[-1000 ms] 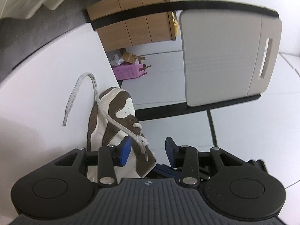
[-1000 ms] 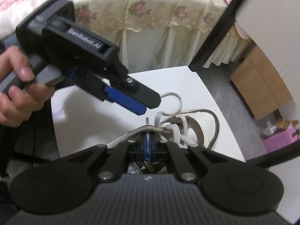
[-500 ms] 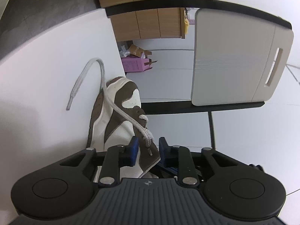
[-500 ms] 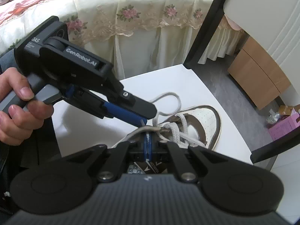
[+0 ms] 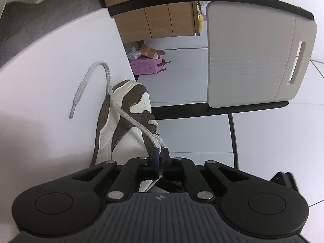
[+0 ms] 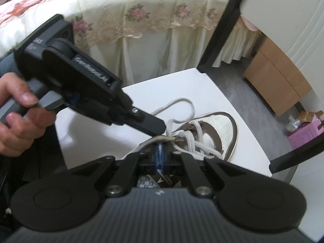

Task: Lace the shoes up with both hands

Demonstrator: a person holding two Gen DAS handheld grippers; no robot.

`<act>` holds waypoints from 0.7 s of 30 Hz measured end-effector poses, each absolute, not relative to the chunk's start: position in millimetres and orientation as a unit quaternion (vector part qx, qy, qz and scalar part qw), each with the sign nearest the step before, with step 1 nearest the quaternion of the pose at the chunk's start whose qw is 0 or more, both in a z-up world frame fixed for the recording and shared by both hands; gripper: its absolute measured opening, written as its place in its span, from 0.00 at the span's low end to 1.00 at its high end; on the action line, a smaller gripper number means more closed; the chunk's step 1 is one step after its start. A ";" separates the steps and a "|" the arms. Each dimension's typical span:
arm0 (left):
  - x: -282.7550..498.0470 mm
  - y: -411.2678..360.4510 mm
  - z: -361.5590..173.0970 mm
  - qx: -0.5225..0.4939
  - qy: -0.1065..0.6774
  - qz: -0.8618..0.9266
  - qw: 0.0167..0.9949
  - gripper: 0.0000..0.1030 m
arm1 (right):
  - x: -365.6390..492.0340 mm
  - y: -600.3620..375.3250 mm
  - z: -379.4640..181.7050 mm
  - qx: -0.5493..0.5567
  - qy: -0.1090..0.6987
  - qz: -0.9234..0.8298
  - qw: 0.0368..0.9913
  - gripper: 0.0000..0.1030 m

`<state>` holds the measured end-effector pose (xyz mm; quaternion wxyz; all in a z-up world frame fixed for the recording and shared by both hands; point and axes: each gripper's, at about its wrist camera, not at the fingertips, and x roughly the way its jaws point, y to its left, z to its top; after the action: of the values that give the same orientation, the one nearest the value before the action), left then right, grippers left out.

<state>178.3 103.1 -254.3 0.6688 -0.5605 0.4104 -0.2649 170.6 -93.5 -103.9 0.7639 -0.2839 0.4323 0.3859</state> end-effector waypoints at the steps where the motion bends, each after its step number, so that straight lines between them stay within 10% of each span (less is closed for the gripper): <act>1: 178.5 103.2 -252.8 -0.556 0.411 -0.265 0.672 0.03 | 170.0 -93.3 -100.7 -0.293 0.428 0.385 0.764 0.24; 3: 179.2 102.7 -249.1 -0.545 0.410 -0.268 0.681 0.02 | 170.3 -92.0 -92.2 -0.297 0.423 0.392 0.761 0.37; 21: 176.2 135.5 -219.0 -0.523 0.344 -0.265 0.733 0.02 | 172.1 -66.0 -102.1 -0.357 0.420 0.385 0.740 0.35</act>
<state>176.2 135.5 -219.0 0.7334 -0.5235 0.3437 -0.2646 172.1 -66.0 -102.1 0.7404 -0.3572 0.4200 0.3846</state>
